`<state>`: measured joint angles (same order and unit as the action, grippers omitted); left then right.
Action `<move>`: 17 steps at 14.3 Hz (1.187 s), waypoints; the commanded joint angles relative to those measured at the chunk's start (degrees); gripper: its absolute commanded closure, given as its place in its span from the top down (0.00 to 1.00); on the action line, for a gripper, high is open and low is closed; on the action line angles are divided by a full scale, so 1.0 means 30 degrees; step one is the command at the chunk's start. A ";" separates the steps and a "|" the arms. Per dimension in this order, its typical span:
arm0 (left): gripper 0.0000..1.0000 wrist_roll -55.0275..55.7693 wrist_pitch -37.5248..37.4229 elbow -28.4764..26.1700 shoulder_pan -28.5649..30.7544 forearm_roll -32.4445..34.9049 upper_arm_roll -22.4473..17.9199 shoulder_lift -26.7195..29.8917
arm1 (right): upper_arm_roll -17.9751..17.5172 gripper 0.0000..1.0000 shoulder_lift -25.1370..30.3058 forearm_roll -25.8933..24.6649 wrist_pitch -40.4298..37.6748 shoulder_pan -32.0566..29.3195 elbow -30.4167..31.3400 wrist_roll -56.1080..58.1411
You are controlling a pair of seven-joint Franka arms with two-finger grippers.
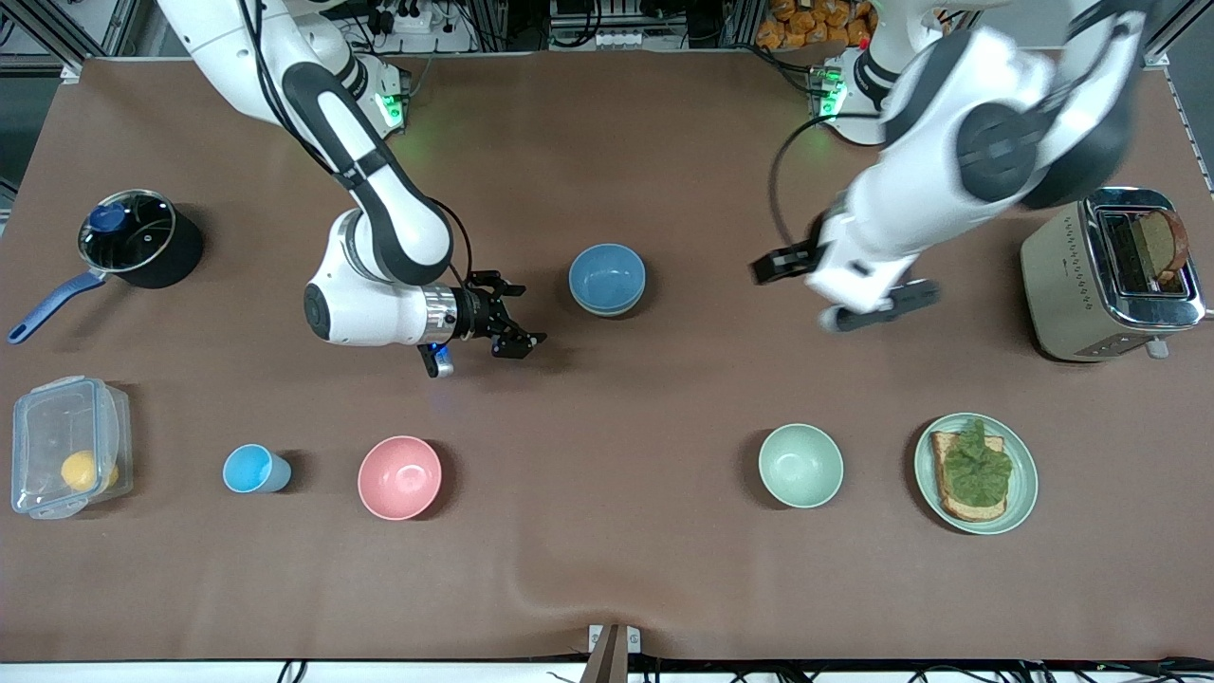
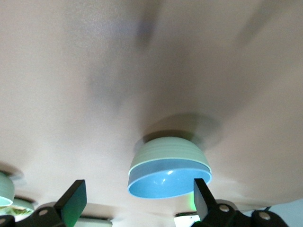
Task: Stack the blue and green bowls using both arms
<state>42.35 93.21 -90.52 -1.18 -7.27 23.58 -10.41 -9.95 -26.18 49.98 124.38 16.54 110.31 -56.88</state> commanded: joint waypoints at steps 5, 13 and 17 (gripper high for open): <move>1.00 -0.4238 -0.2679 -0.0150 0.4840 0.0460 0.0169 0.3382 | -0.0112 1.00 0.0203 -0.3968 -0.6966 -0.2490 -0.4070 -0.3219; 1.00 -0.6026 -0.3268 0.0877 0.5463 0.0402 -0.0532 0.4320 | 0.0064 1.00 0.4562 -1.0243 -1.0171 -0.5275 -0.5248 -0.0563; 1.00 -0.6089 -0.3414 0.0936 0.4238 0.0402 -0.2020 0.4700 | 0.1085 1.00 0.6292 -1.2089 -1.1986 -0.6450 -0.5248 0.5616</move>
<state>25.01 84.16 -87.84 14.32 -6.97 20.59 2.39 -7.93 -10.26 15.80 89.45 -1.15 92.99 -47.62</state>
